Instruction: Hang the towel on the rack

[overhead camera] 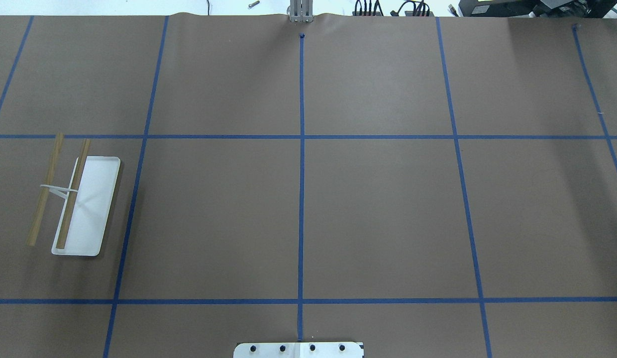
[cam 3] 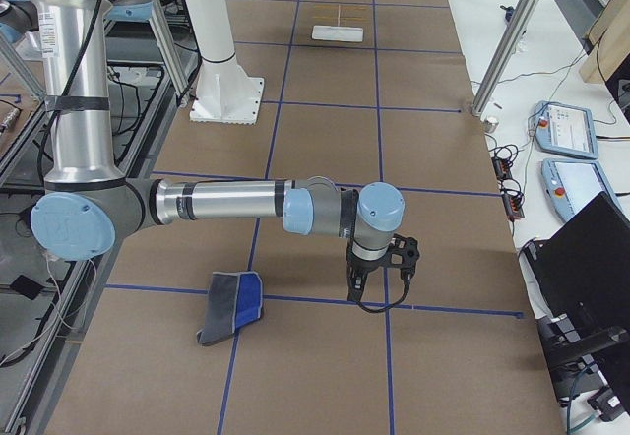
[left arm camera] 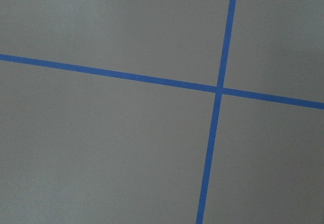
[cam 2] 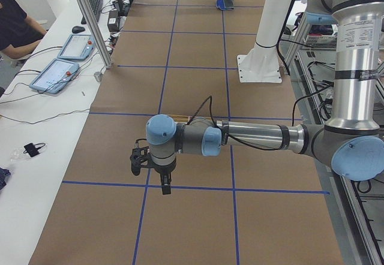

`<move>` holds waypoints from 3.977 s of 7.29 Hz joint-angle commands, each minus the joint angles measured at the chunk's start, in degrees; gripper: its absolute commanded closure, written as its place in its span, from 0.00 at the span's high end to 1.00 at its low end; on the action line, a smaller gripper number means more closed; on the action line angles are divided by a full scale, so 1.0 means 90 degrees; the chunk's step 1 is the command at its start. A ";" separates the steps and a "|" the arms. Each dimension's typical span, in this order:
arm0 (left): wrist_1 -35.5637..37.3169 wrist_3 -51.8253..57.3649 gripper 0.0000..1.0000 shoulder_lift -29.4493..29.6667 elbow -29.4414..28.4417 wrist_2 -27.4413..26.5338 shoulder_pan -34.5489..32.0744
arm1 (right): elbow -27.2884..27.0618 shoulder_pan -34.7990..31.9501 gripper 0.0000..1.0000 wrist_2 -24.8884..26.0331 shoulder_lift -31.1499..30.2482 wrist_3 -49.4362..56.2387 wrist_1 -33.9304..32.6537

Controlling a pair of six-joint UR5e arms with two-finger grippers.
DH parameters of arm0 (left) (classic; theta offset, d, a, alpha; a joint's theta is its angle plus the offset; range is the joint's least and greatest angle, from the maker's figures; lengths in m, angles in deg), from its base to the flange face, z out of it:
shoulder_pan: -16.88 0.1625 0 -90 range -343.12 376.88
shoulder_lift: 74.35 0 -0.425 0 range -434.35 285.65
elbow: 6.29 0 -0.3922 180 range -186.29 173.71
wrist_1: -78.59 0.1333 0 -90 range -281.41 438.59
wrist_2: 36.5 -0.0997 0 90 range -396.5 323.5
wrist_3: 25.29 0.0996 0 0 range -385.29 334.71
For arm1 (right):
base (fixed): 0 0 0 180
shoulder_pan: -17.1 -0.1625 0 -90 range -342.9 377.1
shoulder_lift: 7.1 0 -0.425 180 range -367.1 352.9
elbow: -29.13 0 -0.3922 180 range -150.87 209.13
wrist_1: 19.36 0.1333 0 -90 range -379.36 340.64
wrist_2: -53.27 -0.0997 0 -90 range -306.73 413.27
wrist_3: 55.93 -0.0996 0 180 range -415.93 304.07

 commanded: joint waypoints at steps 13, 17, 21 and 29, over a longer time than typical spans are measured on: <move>-0.0393 -0.0015 0.98 -0.0037 0.0048 -0.0010 0.0010 | -0.0066 0.0049 1.00 -0.0080 0.0195 0.0049 0.0029; -0.1045 -0.0063 0.98 0.0089 -0.0234 -0.0058 0.0020 | 0.0041 0.0185 1.00 -0.0187 0.0391 0.0068 0.0136; -0.1572 -0.0103 0.98 0.0051 -0.0577 -0.0010 0.0030 | 0.0061 0.0312 1.00 -0.0313 0.0361 0.0029 0.0303; -0.1643 -0.0268 0.98 0.0021 -0.0489 0.0232 0.0030 | 0.1039 0.0751 1.00 -0.0812 -0.0904 0.0068 0.3486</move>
